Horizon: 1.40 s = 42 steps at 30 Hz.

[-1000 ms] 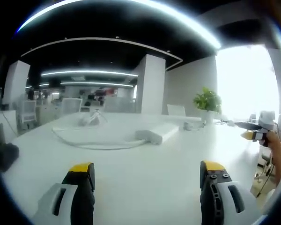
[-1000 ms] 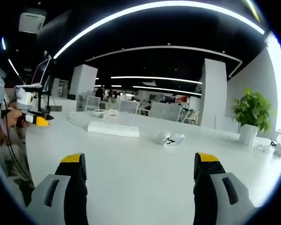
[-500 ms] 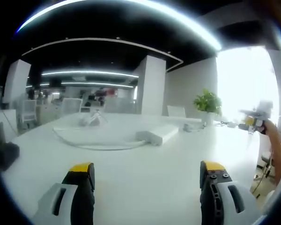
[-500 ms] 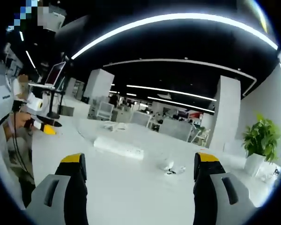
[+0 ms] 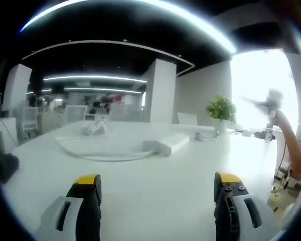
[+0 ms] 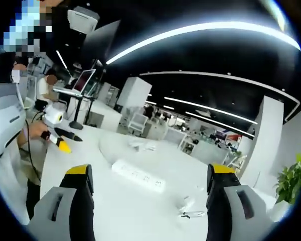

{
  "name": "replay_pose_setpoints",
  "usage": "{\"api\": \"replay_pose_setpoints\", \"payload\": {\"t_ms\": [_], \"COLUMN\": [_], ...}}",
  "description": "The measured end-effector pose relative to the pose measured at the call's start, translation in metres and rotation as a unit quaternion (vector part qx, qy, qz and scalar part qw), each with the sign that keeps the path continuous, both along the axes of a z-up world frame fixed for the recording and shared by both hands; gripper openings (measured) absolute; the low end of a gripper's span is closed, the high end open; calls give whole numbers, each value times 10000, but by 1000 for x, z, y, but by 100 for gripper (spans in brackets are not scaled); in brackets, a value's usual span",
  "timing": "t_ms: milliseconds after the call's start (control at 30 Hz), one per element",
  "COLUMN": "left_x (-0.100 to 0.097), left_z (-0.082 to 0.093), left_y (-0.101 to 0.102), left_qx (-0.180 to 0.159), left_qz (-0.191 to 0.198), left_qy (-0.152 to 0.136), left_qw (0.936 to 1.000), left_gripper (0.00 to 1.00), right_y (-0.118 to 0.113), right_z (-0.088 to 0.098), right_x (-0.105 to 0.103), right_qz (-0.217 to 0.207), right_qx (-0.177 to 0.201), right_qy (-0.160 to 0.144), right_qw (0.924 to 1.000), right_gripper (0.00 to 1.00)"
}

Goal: Straighten the power strip on the desk, plug the charger into it

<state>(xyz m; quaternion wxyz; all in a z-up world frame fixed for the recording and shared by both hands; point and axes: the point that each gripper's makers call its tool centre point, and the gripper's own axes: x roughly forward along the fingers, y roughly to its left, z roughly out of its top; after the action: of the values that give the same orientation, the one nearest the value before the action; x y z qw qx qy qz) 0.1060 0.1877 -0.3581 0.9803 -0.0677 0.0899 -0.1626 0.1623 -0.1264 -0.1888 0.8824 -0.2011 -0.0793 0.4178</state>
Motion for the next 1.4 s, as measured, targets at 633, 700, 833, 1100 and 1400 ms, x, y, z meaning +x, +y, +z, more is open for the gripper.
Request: {"api": "replay_pose_setpoints", "payload": {"t_ms": [633,700,833,1100,1400], "left_x": [3,3,3,4,8], "left_z": [-2,-3,-2,-2,-2], "left_y": [-15,-15,-16,-17,-25], "left_qx": [51,61,69,81,113], "left_qz": [-120,-125,-130,-99,-180], "left_qy": [30,55,55,60,75], "left_qw": [9999,9999,9999,9999,9997], "left_gripper": [96,96,96,96,96], "right_y": [68,72,81,96,106], "right_z": [-2,-12,-32,-76,-111], "right_x": [84,92,107,125,140], "right_qz": [1480,1569,1684,2012,2081], "right_qx": [-1395,-1682,-2165,-3339,-4576], "right_qy": [60,101,131,261,377], "right_qw": [9791,9731,9616,9205,8637], "right_gripper": [92,94,98,100,99]}}
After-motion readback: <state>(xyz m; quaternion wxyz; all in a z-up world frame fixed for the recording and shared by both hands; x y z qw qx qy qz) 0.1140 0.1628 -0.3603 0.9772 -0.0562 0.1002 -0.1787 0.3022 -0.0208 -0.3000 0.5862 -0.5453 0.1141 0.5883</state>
